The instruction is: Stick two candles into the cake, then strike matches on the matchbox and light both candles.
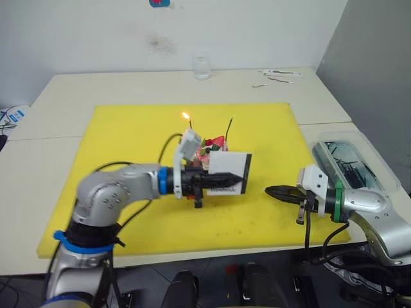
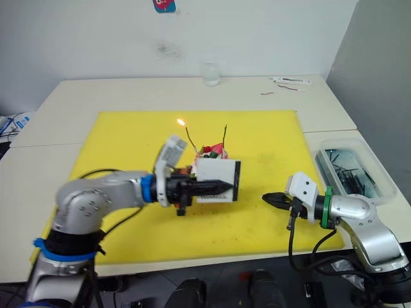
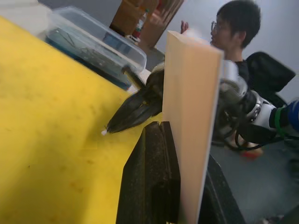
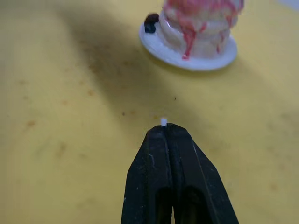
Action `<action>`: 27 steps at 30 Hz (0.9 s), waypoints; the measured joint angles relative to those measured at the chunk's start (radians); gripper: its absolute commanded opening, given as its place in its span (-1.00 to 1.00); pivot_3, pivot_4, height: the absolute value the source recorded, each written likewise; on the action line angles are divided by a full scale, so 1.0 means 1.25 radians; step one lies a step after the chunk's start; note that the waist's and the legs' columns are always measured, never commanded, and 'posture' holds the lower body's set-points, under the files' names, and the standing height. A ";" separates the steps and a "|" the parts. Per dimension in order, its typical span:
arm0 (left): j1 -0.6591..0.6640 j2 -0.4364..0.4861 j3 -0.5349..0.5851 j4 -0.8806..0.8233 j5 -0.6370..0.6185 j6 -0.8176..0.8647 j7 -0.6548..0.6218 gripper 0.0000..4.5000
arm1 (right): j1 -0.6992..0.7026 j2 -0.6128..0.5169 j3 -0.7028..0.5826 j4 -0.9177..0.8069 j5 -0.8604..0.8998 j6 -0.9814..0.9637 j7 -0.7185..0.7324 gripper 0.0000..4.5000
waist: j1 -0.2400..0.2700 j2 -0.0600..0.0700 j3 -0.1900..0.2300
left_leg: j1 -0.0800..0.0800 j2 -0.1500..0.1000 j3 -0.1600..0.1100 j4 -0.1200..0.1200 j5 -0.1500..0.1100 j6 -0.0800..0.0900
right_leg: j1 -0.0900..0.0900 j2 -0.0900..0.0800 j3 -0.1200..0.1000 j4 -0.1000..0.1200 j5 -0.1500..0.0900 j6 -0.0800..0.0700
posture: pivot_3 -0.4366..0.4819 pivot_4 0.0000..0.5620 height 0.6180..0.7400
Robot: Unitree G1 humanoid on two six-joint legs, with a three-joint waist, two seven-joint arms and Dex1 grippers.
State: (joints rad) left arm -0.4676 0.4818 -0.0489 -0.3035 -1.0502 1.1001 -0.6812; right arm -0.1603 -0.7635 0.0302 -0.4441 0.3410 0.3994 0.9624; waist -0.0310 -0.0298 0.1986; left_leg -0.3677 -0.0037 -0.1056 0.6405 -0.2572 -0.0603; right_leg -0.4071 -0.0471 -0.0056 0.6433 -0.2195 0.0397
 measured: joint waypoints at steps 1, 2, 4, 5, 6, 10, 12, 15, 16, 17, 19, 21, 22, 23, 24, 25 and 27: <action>0.022 -0.010 0.002 0.000 0.000 0.000 0.014 -1.00 | -0.008 -0.005 -0.003 -0.025 0.005 0.018 -0.005 -0.99 | 0.001 0.000 0.000 | 0.000 0.000 -0.001 0.000 0.000 0.000 | 0.000 0.000 -0.001 0.000 0.000 0.000 | -0.05 -0.47 1.00; 0.037 -0.015 0.004 -0.001 0.001 -0.001 0.020 -1.00 | -0.013 -0.005 -0.006 -0.040 0.010 0.028 -0.008 -0.99 | 0.002 0.000 0.000 | 0.000 0.000 -0.001 0.000 0.000 0.000 | 0.000 0.000 -0.001 0.000 0.000 0.000 | -0.05 -0.47 1.00; 0.087 -0.018 0.007 -0.003 0.004 -0.003 0.034 -1.00 | -0.019 -0.010 -0.008 -0.074 0.022 0.043 -0.013 -0.99 | 0.003 0.000 0.000 | -0.001 0.000 -0.001 0.000 0.000 0.000 | 0.000 0.000 -0.001 0.000 -0.002 -0.003 | -0.05 -0.47 1.00; 0.112 -0.029 0.016 -0.003 0.002 -0.003 0.048 -1.00 | -0.021 -0.013 -0.008 -0.084 0.024 0.044 -0.014 -0.99 | 0.003 0.000 0.000 | -0.001 -0.001 -0.001 0.000 0.000 0.000 | 0.000 -0.001 -0.001 0.000 -0.002 -0.003 | -0.05 -0.47 1.00; 0.129 -0.043 0.023 -0.001 0.000 -0.002 0.064 -1.00 | -0.022 -0.015 -0.008 -0.089 0.026 0.044 -0.015 -0.99 | 0.004 0.000 0.000 | -0.001 -0.001 -0.001 0.000 0.000 0.000 | 0.000 -0.001 -0.001 -0.001 -0.002 -0.003 | -0.05 -0.47 1.00; 0.157 -0.095 0.073 -0.001 -0.046 0.010 0.133 -1.00 | -0.029 -0.029 0.001 -0.110 0.010 0.021 -0.012 -0.99 | 0.007 0.000 0.000 | -0.002 -0.002 -0.001 0.002 0.000 0.000 | 0.000 -0.002 -0.002 -0.001 -0.002 -0.003 | -0.05 -0.47 1.00; 0.165 -0.110 0.085 -0.001 -0.063 0.017 0.158 -1.00 | -0.040 -0.038 0.018 -0.114 -0.013 -0.004 -0.005 -0.99 | 0.007 0.000 0.000 | -0.002 -0.002 -0.001 0.002 0.000 0.000 | 0.000 -0.002 -0.002 -0.001 -0.002 -0.003 | -0.05 -0.47 1.00; 0.167 -0.131 0.091 0.000 -0.084 0.024 0.191 -1.00 | -0.054 -0.038 0.063 -0.111 -0.063 -0.035 -0.005 -0.99 | 0.007 0.000 0.000 | -0.002 -0.002 -0.002 0.001 0.000 0.000 | 0.000 -0.002 -0.002 -0.001 -0.002 -0.003 | -0.05 -0.47 1.00; 0.167 -0.132 0.092 0.000 -0.091 0.026 0.196 -1.00 | -0.060 -0.037 0.076 -0.108 -0.076 -0.041 -0.006 -0.99 | 0.007 0.000 0.000 | -0.002 -0.002 -0.001 0.001 0.000 0.000 | 0.000 -0.002 -0.002 -0.001 -0.002 -0.003 | -0.05 -0.47 1.00; 0.167 -0.133 0.095 0.000 -0.097 0.029 0.205 -1.00 | -0.072 -0.035 0.090 -0.102 -0.090 -0.047 -0.007 -0.99 | 0.007 0.000 0.000 | -0.002 -0.002 -0.001 0.001 0.000 0.000 | 0.000 -0.002 -0.002 -0.001 -0.002 -0.003 | -0.05 -0.47 1.00; 0.166 -0.135 0.099 0.000 -0.111 0.039 0.216 -1.00 | -0.087 -0.033 0.103 -0.095 -0.113 -0.054 -0.008 -0.99 | 0.007 0.000 0.000 | -0.002 -0.002 -0.001 0.001 0.000 0.000 | 0.000 -0.002 -0.002 -0.001 -0.002 -0.003 | -0.05 -0.47 1.00; 0.166 -0.135 0.101 0.000 -0.124 0.042 0.224 -1.00 | -0.100 -0.033 0.116 -0.093 -0.131 -0.057 -0.009 -0.99 | 0.007 0.000 0.000 | -0.002 -0.002 -0.002 0.001 0.000 0.000 | 0.000 -0.002 -0.002 -0.001 -0.002 -0.003 | -0.05 -0.47 1.00; 0.166 -0.136 0.101 0.000 -0.129 0.043 0.227 -1.00 | -0.105 -0.031 0.119 -0.093 -0.134 -0.058 -0.009 -0.99 | 0.007 0.000 0.000 | -0.002 -0.002 -0.002 0.001 0.000 0.000 | 0.000 -0.002 -0.002 -0.001 -0.002 -0.003 | -0.05 -0.47 1.00; 0.166 -0.137 0.101 0.000 -0.133 0.043 0.233 -1.00 | -0.109 -0.028 0.121 -0.092 -0.139 -0.059 -0.009 -0.99 | 0.007 0.000 0.000 | -0.002 -0.002 -0.002 0.001 0.000 0.000 | 0.000 -0.002 -0.002 -0.001 -0.002 -0.003 | -0.05 -0.47 1.00; 0.166 -0.137 0.101 0.000 -0.137 0.044 0.239 -1.00 | -0.112 -0.026 0.123 -0.091 -0.145 -0.059 -0.009 -0.99 | 0.007 0.000 0.000 | -0.002 -0.002 -0.002 0.001 0.000 0.000 | 0.000 -0.002 -0.002 -0.001 -0.002 -0.003 | -0.05 -0.47 1.00; 0.166 -0.137 0.101 0.000 -0.141 0.044 0.241 -1.00 | -0.115 -0.024 0.124 -0.088 -0.149 -0.059 -0.009 -0.99 | 0.007 0.000 0.000 | -0.002 -0.002 -0.002 0.001 0.000 0.000 | 0.000 -0.002 -0.002 -0.001 -0.002 -0.003 | -0.05 -0.47 1.00; 0.166 -0.137 0.101 -0.001 -0.153 0.044 0.246 -1.00 | -0.118 -0.020 0.127 -0.084 -0.158 -0.059 -0.009 -0.99 | 0.007 0.000 0.000 | -0.002 -0.002 -0.002 0.001 0.000 0.000 | 0.000 -0.002 -0.002 -0.001 -0.002 -0.003 | -0.05 -0.47 1.00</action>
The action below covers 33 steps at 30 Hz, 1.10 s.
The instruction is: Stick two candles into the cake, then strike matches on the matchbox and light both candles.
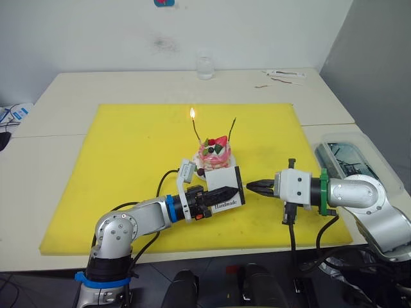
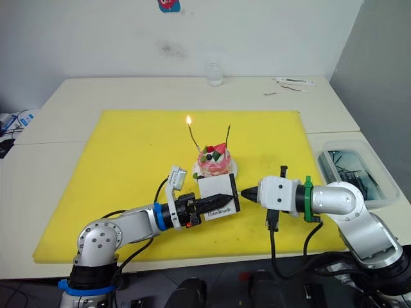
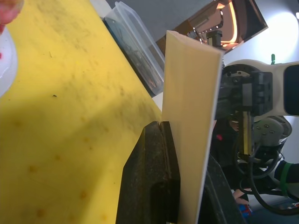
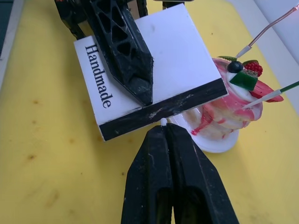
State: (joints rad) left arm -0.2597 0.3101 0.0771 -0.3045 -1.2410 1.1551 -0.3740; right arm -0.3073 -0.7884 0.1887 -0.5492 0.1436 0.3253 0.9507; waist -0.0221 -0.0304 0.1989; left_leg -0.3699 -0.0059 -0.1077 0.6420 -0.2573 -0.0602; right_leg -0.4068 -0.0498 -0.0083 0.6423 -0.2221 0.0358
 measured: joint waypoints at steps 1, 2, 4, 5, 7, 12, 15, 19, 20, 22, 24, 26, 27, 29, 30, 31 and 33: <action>0.000 0.000 0.000 0.000 -0.003 0.000 0.003 -1.00 | 0.000 0.002 0.001 0.001 -0.002 0.000 0.000 -0.99 | 0.000 0.000 0.000 | 0.000 0.000 0.000 0.000 0.000 0.000 | 0.000 0.000 0.000 0.000 0.000 0.000 | -0.05 -0.47 1.00; 0.000 0.000 0.000 0.000 -0.006 0.000 0.009 -1.00 | 0.000 0.005 0.001 0.001 -0.003 0.000 0.001 -0.99 | 0.000 0.000 0.000 | 0.000 0.000 0.000 0.000 0.000 0.000 | 0.000 0.000 0.000 0.000 0.000 0.000 | -0.05 -0.47 1.00; 0.000 0.000 0.000 0.000 -0.008 0.000 0.012 -1.00 | -0.001 0.006 0.002 0.001 -0.004 0.000 0.001 -0.99 | 0.000 0.000 0.000 | 0.000 0.000 0.000 0.000 0.000 0.000 | 0.000 0.000 0.000 0.000 0.000 0.000 | -0.05 -0.47 1.00; 0.000 0.000 0.000 0.000 -0.009 0.000 0.013 -1.00 | -0.001 0.007 0.002 0.001 -0.005 0.000 0.001 -0.99 | 0.000 0.000 0.000 | 0.000 0.000 0.000 0.000 0.000 0.000 | 0.000 0.000 0.000 0.000 0.000 0.000 | -0.05 -0.47 1.00; 0.000 0.000 0.000 0.000 -0.012 0.000 0.017 -1.00 | -0.001 0.007 0.002 0.001 -0.005 0.000 0.002 -0.99 | 0.000 0.000 0.000 | 0.000 0.000 0.000 0.000 0.000 0.000 | 0.000 0.000 0.000 0.000 0.000 0.000 | -0.05 -0.47 1.00; -0.001 0.000 0.000 0.000 -0.017 0.000 0.026 -1.00 | -0.001 0.007 0.002 0.001 -0.006 0.000 0.004 -0.99 | 0.000 0.000 0.000 | 0.000 0.000 0.000 0.000 0.000 0.000 | 0.000 0.000 0.000 0.000 0.000 0.000 | -0.05 -0.47 1.00; -0.003 0.001 0.000 0.000 -0.020 -0.001 0.029 -1.00 | -0.001 0.002 0.002 0.001 -0.005 0.000 0.007 -0.99 | 0.000 0.000 0.000 | 0.000 0.000 0.000 0.000 0.000 0.000 | 0.000 0.000 0.000 0.000 0.000 0.000 | -0.05 -0.47 1.00; -0.004 0.003 0.000 0.001 -0.019 -0.004 0.036 -1.00 | 0.002 -0.017 -0.013 0.001 -0.001 -0.003 0.011 -0.99 | 0.000 0.000 0.000 | -0.001 0.000 0.000 0.000 0.000 0.000 | 0.000 0.000 0.000 -0.001 0.000 0.000 | -0.05 -0.47 1.00; -0.004 0.004 0.000 0.001 -0.019 -0.004 0.037 -1.00 | 0.003 -0.019 -0.018 0.001 0.001 -0.003 0.013 -0.99 | 0.000 0.000 0.000 | -0.001 0.000 0.000 0.000 0.000 0.000 | 0.000 0.000 0.000 -0.001 0.000 0.000 | -0.05 -0.47 1.00; -0.004 0.004 0.000 0.001 -0.019 -0.004 0.038 -1.00 | 0.003 -0.018 -0.019 0.001 0.006 -0.004 0.016 -0.99 | 0.000 0.000 0.000 | -0.001 0.000 0.000 0.000 0.000 0.000 | 0.000 0.000 0.000 -0.001 0.000 0.000 | -0.05 -0.47 1.00; -0.004 0.004 0.000 0.001 -0.019 -0.004 0.040 -1.00 | 0.003 -0.015 -0.018 0.001 0.012 -0.004 0.018 -0.99 | 0.000 0.000 0.000 | -0.001 0.000 0.000 -0.001 0.000 0.000 | 0.000 0.000 -0.001 -0.001 0.000 0.000 | -0.05 -0.47 1.00; -0.004 0.004 0.000 0.001 -0.019 -0.005 0.040 -1.00 | 0.002 -0.012 -0.013 0.001 0.012 -0.006 0.019 -0.99 | 0.000 0.000 0.000 | -0.001 0.000 0.000 -0.001 0.000 0.000 | 0.000 0.000 -0.001 -0.001 0.000 0.000 | -0.05 -0.47 1.00; -0.004 0.004 -0.001 0.001 -0.018 -0.005 0.040 -1.00 | 0.000 -0.010 -0.010 0.001 0.012 -0.008 0.019 -0.99 | 0.000 0.000 0.000 | -0.001 0.000 0.000 -0.001 0.000 0.000 | 0.000 0.000 0.000 -0.001 0.000 0.000 | -0.05 -0.47 1.00; -0.004 0.004 -0.001 0.001 -0.018 -0.005 0.040 -1.00 | -0.001 -0.008 -0.006 0.001 0.011 -0.012 0.021 -0.99 | 0.000 0.000 0.000 | -0.001 0.000 0.000 -0.001 0.000 0.000 | 0.000 0.000 -0.001 -0.001 0.000 0.000 | -0.05 -0.47 1.00; -0.004 0.004 -0.001 0.001 -0.018 -0.005 0.040 -1.00 | -0.002 -0.007 -0.005 0.001 0.011 -0.013 0.022 -0.99 | 0.000 0.000 0.000 | -0.001 0.000 0.000 -0.001 0.000 0.000 | 0.000 0.000 -0.001 -0.001 0.000 0.000 | -0.05 -0.47 1.00; -0.004 0.004 -0.001 0.001 -0.017 -0.005 0.039 -1.00 | -0.006 -0.005 -0.004 0.001 0.010 -0.013 0.023 -0.99 | 0.000 0.000 0.000 | -0.001 0.000 0.000 -0.001 0.000 0.000 | 0.000 0.000 -0.001 -0.001 0.000 0.000 | -0.05 -0.47 1.00; -0.004 0.005 -0.001 0.001 -0.016 -0.005 0.038 -1.00 | -0.015 -0.001 0.000 0.001 0.008 -0.013 0.023 -0.99 | 0.000 0.000 0.000 | -0.001 0.000 0.000 -0.001 0.000 0.000 | 0.000 0.000 -0.001 -0.001 0.000 0.000 | -0.05 -0.47 1.00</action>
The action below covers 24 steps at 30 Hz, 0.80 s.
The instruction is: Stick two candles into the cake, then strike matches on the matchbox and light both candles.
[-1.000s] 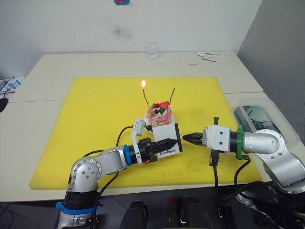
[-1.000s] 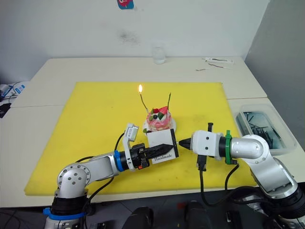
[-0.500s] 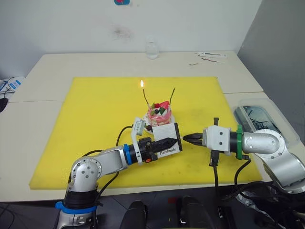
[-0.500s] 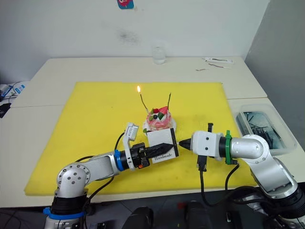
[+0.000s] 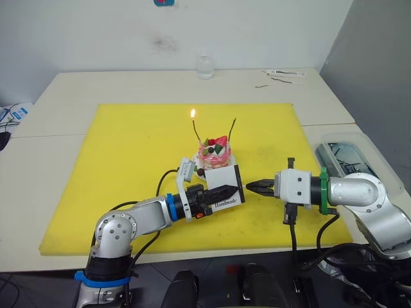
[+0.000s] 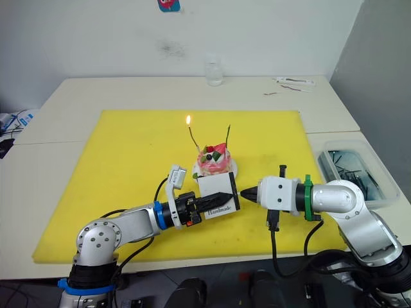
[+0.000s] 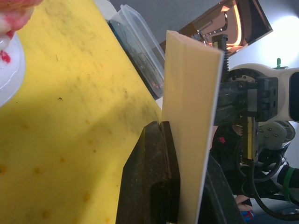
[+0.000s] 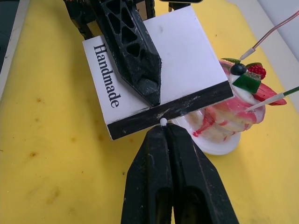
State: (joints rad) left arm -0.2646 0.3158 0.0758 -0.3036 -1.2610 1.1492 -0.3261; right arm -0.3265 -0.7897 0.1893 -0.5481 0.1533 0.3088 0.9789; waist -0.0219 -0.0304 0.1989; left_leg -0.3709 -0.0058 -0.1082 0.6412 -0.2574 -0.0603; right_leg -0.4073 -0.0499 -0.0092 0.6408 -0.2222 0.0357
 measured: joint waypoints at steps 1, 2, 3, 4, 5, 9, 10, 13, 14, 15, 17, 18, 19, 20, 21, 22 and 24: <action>0.000 0.000 0.000 0.000 0.001 0.000 -0.001 -1.00 | -0.001 0.003 0.002 0.000 -0.005 0.000 0.000 -0.99 | 0.000 0.000 0.000 | 0.000 0.000 0.000 0.000 0.000 0.000 | 0.000 0.000 0.000 0.000 0.000 0.000 | -0.05 -0.47 1.00; 0.001 0.000 0.000 0.000 0.002 0.000 -0.002 -1.00 | -0.001 0.003 0.006 0.000 -0.007 0.000 0.000 -0.99 | 0.001 0.000 0.000 | 0.000 0.000 0.000 0.000 0.000 0.000 | 0.000 0.000 0.000 0.000 0.000 0.000 | -0.05 -0.47 1.00; 0.002 0.000 0.000 0.000 0.002 0.000 -0.003 -1.00 | -0.001 0.004 0.012 0.000 -0.010 0.000 0.000 -0.99 | 0.001 0.000 0.000 | 0.000 0.000 0.000 0.000 0.000 0.000 | 0.000 0.000 0.000 0.000 0.000 0.000 | -0.05 -0.47 1.00; 0.002 0.000 0.000 0.000 0.002 0.000 -0.004 -1.00 | -0.002 0.005 0.018 0.000 -0.012 0.000 0.000 -0.99 | 0.001 0.000 0.000 | -0.001 0.000 0.000 0.000 0.000 0.000 | 0.000 0.000 0.000 0.000 0.000 0.000 | -0.05 -0.47 1.00; 0.002 0.000 0.000 0.000 0.002 0.000 -0.006 -1.00 | -0.002 0.004 0.025 0.001 -0.015 -0.001 0.000 -0.99 | 0.001 0.000 0.000 | -0.001 0.000 0.000 0.000 0.000 0.000 | 0.000 0.000 0.000 0.000 0.000 0.000 | -0.05 -0.47 1.00; 0.004 0.001 0.000 0.000 0.007 -0.001 -0.006 -1.00 | -0.011 0.004 0.037 0.004 -0.035 -0.006 0.003 -0.99 | 0.001 0.000 0.000 | -0.002 0.000 0.000 0.000 0.000 0.000 | -0.002 0.000 0.000 0.000 0.000 0.000 | -0.05 -0.47 1.00; 0.004 0.001 0.000 0.000 0.010 -0.001 -0.007 -1.00 | -0.014 0.003 0.041 0.004 -0.041 -0.007 0.004 -0.99 | 0.001 0.000 0.000 | -0.002 0.000 0.000 0.000 0.000 0.000 | -0.002 0.000 0.000 0.000 0.000 0.000 | -0.05 -0.47 1.00; 0.006 0.003 0.000 0.001 0.014 -0.001 -0.011 -1.00 | -0.019 0.002 0.048 0.004 -0.047 -0.006 0.006 -0.99 | 0.001 0.000 0.000 | -0.003 0.000 0.000 0.000 0.000 0.000 | -0.003 0.000 0.000 0.000 0.000 0.000 | -0.05 -0.47 1.00; 0.008 0.003 0.000 0.001 0.015 -0.001 -0.012 -1.00 | -0.019 0.002 0.051 0.004 -0.049 -0.006 0.007 -0.99 | 0.001 0.000 0.000 | -0.003 0.000 0.000 0.000 0.000 0.000 | -0.003 0.000 0.000 0.000 0.000 0.000 | -0.05 -0.47 1.00; 0.011 0.003 -0.001 0.001 0.016 -0.001 -0.014 -1.00 | -0.020 0.001 0.053 0.004 -0.050 -0.006 0.010 -0.99 | 0.001 0.000 0.000 | -0.003 0.000 0.000 0.000 0.000 0.000 | -0.003 0.000 0.000 -0.001 0.000 0.000 | -0.05 -0.47 1.00; 0.014 0.003 -0.003 0.001 0.018 -0.001 -0.018 -1.00 | -0.020 -0.003 0.055 0.004 -0.053 -0.007 0.016 -0.99 | 0.001 0.000 0.000 | -0.003 0.000 0.000 0.000 0.000 0.000 | -0.003 0.000 0.000 -0.001 0.000 0.000 | -0.05 -0.47 1.00; 0.014 0.003 -0.004 0.002 0.019 -0.001 -0.021 -1.00 | -0.020 -0.008 0.056 0.004 -0.054 -0.007 0.019 -0.99 | 0.001 0.000 0.000 | -0.003 0.000 0.000 0.000 0.000 0.000 | -0.003 0.000 0.000 -0.001 0.000 0.000 | -0.05 -0.47 1.00; 0.014 0.001 -0.005 0.004 0.020 -0.001 -0.024 -1.00 | -0.019 -0.023 0.060 0.002 -0.057 -0.009 0.032 -0.99 | 0.001 0.000 0.000 | -0.003 0.000 0.000 0.000 0.000 0.000 | -0.003 0.000 -0.001 -0.001 0.000 0.000 | -0.05 -0.47 1.00; 0.015 -0.003 -0.005 0.006 0.020 -0.002 -0.026 -1.00 | -0.015 -0.050 0.068 -0.001 -0.059 -0.009 0.052 -0.99 | 0.002 0.000 0.000 | -0.003 -0.001 -0.001 0.000 0.000 0.000 | -0.003 -0.001 -0.001 -0.001 0.000 0.000 | -0.05 -0.47 1.00; 0.014 -0.014 -0.002 0.013 0.011 -0.007 -0.027 -1.00 | 0.004 -0.100 0.081 -0.013 -0.055 0.001 0.099 -0.99 | 0.003 0.000 0.000 | -0.004 -0.001 -0.001 0.000 0.000 0.000 | -0.003 -0.001 -0.001 -0.001 0.000 0.000 | -0.05 -0.47 1.00; 0.013 -0.021 0.002 0.016 0.006 -0.010 -0.027 -1.00 | 0.017 -0.130 0.089 -0.023 -0.047 0.010 0.126 -0.99 | 0.005 0.000 0.000 | -0.004 -0.001 -0.001 0.000 0.000 0.000 | -0.003 -0.001 -0.001 -0.002 0.000 0.000 | -0.05 -0.47 1.00; 0.012 -0.024 0.015 0.024 -0.003 -0.019 -0.027 -1.00 | 0.045 -0.207 0.090 -0.067 0.008 0.064 0.208 -0.99 | 0.011 0.000 0.000 | -0.005 -0.001 -0.001 0.000 0.000 0.000 | -0.003 -0.001 -0.002 -0.002 0.000 0.001 | -0.05 -0.47 1.00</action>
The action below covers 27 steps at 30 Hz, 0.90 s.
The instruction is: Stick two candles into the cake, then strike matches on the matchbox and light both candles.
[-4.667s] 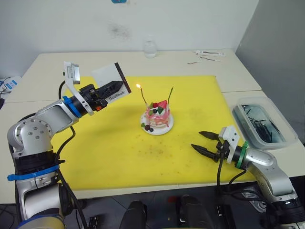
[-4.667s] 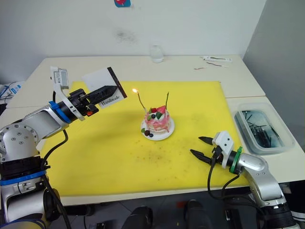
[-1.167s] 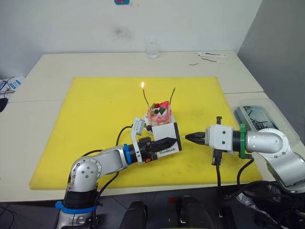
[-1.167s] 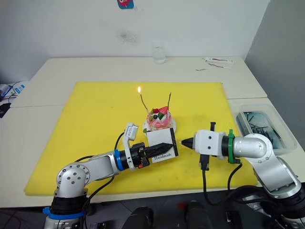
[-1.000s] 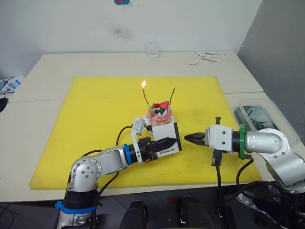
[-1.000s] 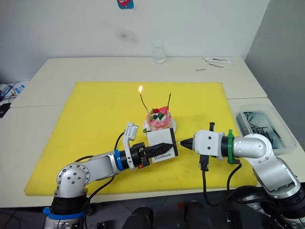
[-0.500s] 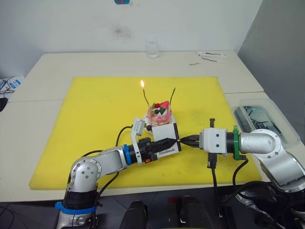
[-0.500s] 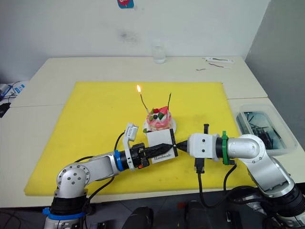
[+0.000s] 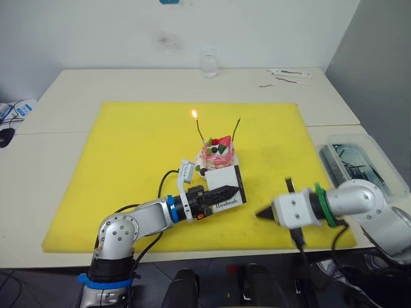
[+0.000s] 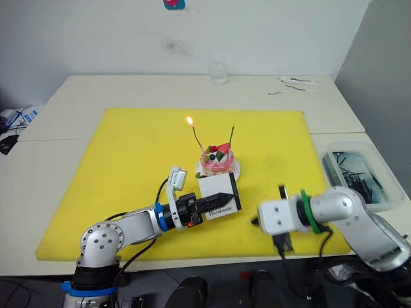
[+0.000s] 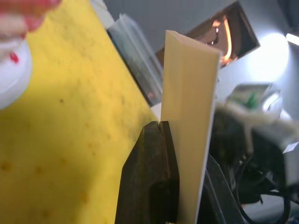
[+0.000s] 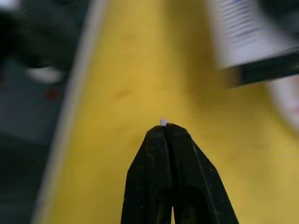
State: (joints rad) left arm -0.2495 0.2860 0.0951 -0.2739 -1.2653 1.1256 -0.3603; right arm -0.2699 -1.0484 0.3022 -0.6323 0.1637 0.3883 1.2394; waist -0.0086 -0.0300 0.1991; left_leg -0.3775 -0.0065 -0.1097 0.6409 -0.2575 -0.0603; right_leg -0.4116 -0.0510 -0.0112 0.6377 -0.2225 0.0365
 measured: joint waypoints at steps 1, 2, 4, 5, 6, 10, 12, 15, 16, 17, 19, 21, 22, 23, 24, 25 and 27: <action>0.000 0.002 0.002 0.003 -0.001 -0.001 -0.001 -1.00 | -0.002 -0.011 -0.014 -0.014 0.027 0.019 0.018 -0.99 | -0.001 0.000 0.000 | 0.000 0.000 0.001 0.000 0.000 0.000 | 0.000 0.000 0.000 0.000 0.000 0.000 | -0.05 -0.47 1.00; 0.000 0.003 0.002 0.004 -0.001 -0.001 -0.003 -1.00 | -0.012 -0.012 -0.029 -0.019 0.048 0.031 0.024 -0.99 | -0.003 0.000 0.000 | 0.000 0.000 0.001 0.000 0.000 0.000 | 0.000 0.000 0.000 0.000 0.000 0.000 | -0.05 -0.47 1.00; 0.001 0.003 0.000 0.004 -0.001 -0.001 -0.006 -1.00 | -0.041 -0.007 -0.059 -0.010 0.073 0.048 0.020 -0.99 | -0.003 0.000 0.000 | 0.000 0.000 0.001 0.001 0.000 0.000 | 0.000 0.000 0.000 0.000 0.000 0.000 | -0.05 -0.47 1.00; 0.001 0.004 0.000 0.005 -0.001 -0.001 -0.010 -1.00 | -0.060 0.001 -0.075 0.002 0.080 0.055 0.013 -0.99 | -0.001 0.000 0.000 | 0.000 0.000 0.001 0.001 0.000 0.000 | 0.000 0.000 0.000 0.000 0.000 0.000 | -0.05 -0.47 1.00; 0.002 0.005 0.000 0.005 -0.001 -0.001 -0.015 -1.00 | -0.076 0.014 -0.084 0.017 0.082 0.059 0.001 -0.99 | 0.000 0.000 0.000 | 0.000 0.000 0.001 0.001 0.000 0.000 | 0.000 0.000 0.000 0.000 0.000 0.000 | -0.05 -0.47 1.00; 0.004 0.005 -0.008 0.006 0.008 -0.002 -0.022 -1.00 | -0.144 0.107 -0.098 0.064 0.071 0.061 -0.082 -0.99 | 0.000 0.000 0.000 | -0.001 0.000 0.000 0.001 0.000 0.000 | 0.000 0.000 0.000 0.000 0.000 0.000 | -0.05 -0.47 1.00; 0.005 0.005 -0.011 0.006 0.010 -0.002 -0.029 -1.00 | -0.162 0.136 -0.094 0.069 0.059 0.061 -0.114 -0.99 | 0.003 0.000 0.000 | -0.002 0.000 0.000 0.000 0.000 0.000 | -0.002 0.000 0.000 0.000 0.000 0.001 | -0.05 -0.47 1.00; 0.006 0.006 -0.011 0.006 0.013 -0.003 -0.036 -1.00 | -0.171 0.166 -0.075 0.068 0.040 0.061 -0.144 -0.99 | 0.005 0.000 0.000 | -0.003 0.000 0.000 0.000 0.000 0.000 | -0.003 0.000 0.000 -0.002 0.002 0.004 | -0.05 -0.47 1.00; 0.006 0.006 -0.011 0.006 0.014 -0.003 -0.036 -1.00 | -0.170 0.172 -0.067 0.068 0.038 0.061 -0.148 -0.99 | 0.005 0.000 0.000 | -0.004 0.000 0.000 0.000 0.000 0.000 | -0.003 0.000 0.000 -0.002 0.002 0.004 | -0.05 -0.47 1.00; 0.006 0.006 -0.011 0.006 0.015 -0.003 -0.036 -1.00 | -0.169 0.179 -0.064 0.068 0.037 0.061 -0.154 -0.99 | 0.005 0.000 0.000 | -0.004 0.000 0.000 0.000 0.000 0.000 | -0.003 0.000 0.000 -0.002 0.002 0.004 | -0.05 -0.47 1.00; 0.006 0.007 -0.011 0.006 0.017 -0.003 -0.037 -1.00 | -0.169 0.181 -0.062 0.068 0.033 0.061 -0.158 -0.99 | 0.005 0.000 0.000 | -0.004 0.000 0.000 0.000 0.000 0.000 | -0.002 0.000 0.000 -0.003 0.002 0.004 | -0.05 -0.47 1.00; 0.006 0.007 -0.011 0.006 0.017 -0.003 -0.037 -1.00 | -0.169 0.181 -0.056 0.067 0.024 0.061 -0.158 -0.99 | 0.005 0.000 0.000 | -0.004 0.000 0.001 0.000 0.000 0.000 | -0.002 0.000 0.000 -0.003 0.002 0.004 | -0.05 -0.47 1.00; 0.006 0.007 -0.011 0.006 0.017 -0.003 -0.037 -1.00 | -0.169 0.181 -0.051 0.067 0.016 0.061 -0.158 -0.99 | 0.005 0.000 0.000 | -0.004 0.000 0.001 0.000 0.000 0.000 | -0.002 0.000 0.000 -0.003 0.002 0.003 | -0.05 -0.47 1.00; 0.006 0.007 -0.012 0.006 0.017 -0.003 -0.037 -1.00 | -0.169 0.181 -0.043 0.067 0.011 0.061 -0.158 -0.99 | 0.005 0.000 0.000 | -0.004 0.000 0.000 0.000 0.000 0.000 | -0.002 0.000 0.000 -0.003 0.001 0.002 | -0.05 -0.47 1.00; 0.006 0.007 -0.012 0.006 0.017 -0.003 -0.037 -1.00 | -0.169 0.181 -0.038 0.067 0.011 0.061 -0.158 -0.99 | 0.005 0.000 0.000 | -0.004 0.000 0.000 0.000 0.000 0.000 | -0.002 0.000 0.000 -0.003 0.001 0.002 | -0.05 -0.47 1.00; 0.006 0.007 -0.012 0.006 0.017 -0.002 -0.037 -1.00 | -0.169 0.181 -0.034 0.067 0.010 0.061 -0.158 -0.99 | 0.005 0.000 0.000 | -0.004 0.000 0.000 0.000 0.000 0.000 | -0.002 0.000 0.000 -0.003 0.001 0.002 | -0.05 -0.47 1.00; 0.006 0.007 -0.012 0.006 0.017 -0.002 -0.037 -1.00 | -0.170 0.181 -0.032 0.067 0.003 0.060 -0.158 -0.99 | 0.005 0.000 0.000 | -0.004 0.000 0.001 0.000 0.000 0.000 | -0.002 0.000 0.000 -0.003 0.001 0.002 | -0.05 -0.47 1.00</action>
State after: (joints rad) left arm -0.2422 0.2948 0.0796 -0.2668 -1.2443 1.1226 -0.4067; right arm -0.4818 -0.8217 0.2628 -0.5481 0.1678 0.4631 1.0419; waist -0.0025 -0.0299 0.1992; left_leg -0.3819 -0.0066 -0.1091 0.6407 -0.2575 -0.0603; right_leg -0.4144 -0.0508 -0.0108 0.6338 -0.2208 0.0396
